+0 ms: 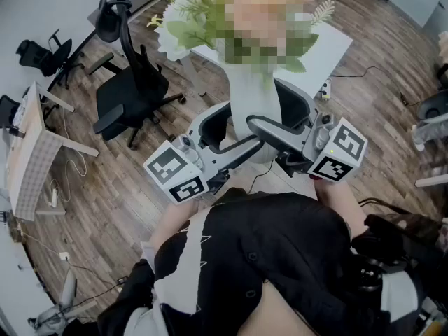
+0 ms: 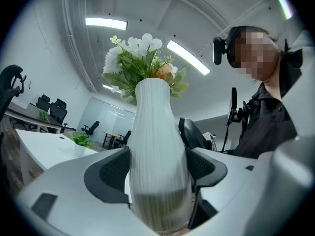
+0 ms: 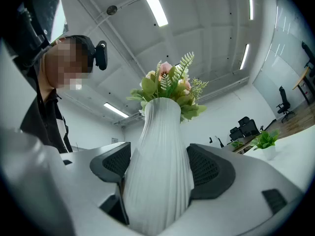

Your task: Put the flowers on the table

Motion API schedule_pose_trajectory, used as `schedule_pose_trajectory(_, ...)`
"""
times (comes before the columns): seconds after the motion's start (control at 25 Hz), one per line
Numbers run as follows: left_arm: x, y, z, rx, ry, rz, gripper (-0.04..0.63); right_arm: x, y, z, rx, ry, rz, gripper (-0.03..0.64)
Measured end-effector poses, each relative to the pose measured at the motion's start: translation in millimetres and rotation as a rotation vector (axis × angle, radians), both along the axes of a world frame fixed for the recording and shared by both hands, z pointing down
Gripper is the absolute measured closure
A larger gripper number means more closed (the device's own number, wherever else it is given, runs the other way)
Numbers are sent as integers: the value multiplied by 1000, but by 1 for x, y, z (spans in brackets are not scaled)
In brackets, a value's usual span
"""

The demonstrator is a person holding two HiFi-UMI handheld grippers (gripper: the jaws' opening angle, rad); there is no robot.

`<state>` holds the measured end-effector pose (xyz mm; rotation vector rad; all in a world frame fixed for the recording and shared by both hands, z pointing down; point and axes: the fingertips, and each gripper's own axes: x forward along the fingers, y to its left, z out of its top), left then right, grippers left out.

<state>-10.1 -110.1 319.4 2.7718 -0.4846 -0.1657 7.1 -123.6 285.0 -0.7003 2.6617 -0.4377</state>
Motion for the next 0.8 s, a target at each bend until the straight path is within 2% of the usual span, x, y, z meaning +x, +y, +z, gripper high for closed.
schedule_pose_trajectory(0.28,1,-1,1,-13,10,-8,229,1,-2,1,-9,7,-6,252)
schedule_pose_trajectory(0.52,-5,4,0,-66,60,-34,229,-1,2,1,-55,-28,-5,252)
schedule_pose_trajectory(0.8,-6,3,2,-58,99,-54,229,-1,0,2,-61,-26,-11,252)
